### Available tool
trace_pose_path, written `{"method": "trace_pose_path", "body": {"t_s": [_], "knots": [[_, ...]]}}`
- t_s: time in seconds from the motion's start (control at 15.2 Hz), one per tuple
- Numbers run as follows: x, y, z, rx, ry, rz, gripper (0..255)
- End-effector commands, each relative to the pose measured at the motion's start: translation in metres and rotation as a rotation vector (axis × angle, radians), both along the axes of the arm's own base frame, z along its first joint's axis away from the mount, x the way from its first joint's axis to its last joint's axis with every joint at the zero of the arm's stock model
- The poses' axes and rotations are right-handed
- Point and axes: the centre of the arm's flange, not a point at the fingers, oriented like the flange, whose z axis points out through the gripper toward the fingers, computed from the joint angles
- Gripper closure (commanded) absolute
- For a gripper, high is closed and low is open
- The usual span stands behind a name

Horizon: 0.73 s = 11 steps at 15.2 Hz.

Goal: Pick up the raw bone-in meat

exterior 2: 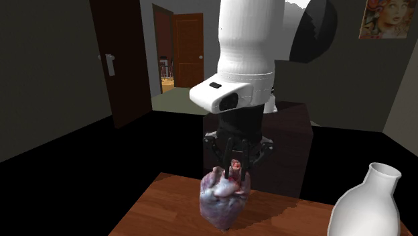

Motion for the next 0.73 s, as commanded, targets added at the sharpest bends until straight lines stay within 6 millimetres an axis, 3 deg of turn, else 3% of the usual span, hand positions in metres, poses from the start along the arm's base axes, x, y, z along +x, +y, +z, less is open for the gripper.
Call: {"method": "trace_pose_path", "body": {"t_s": [0.0, 0.66], "knots": [[0.000, 0.000, 0.008, 0.000, 0.000, 0.000, 255], [0.000, 0.000, 0.061, 0.000, 0.000, 0.000, 255]]}}
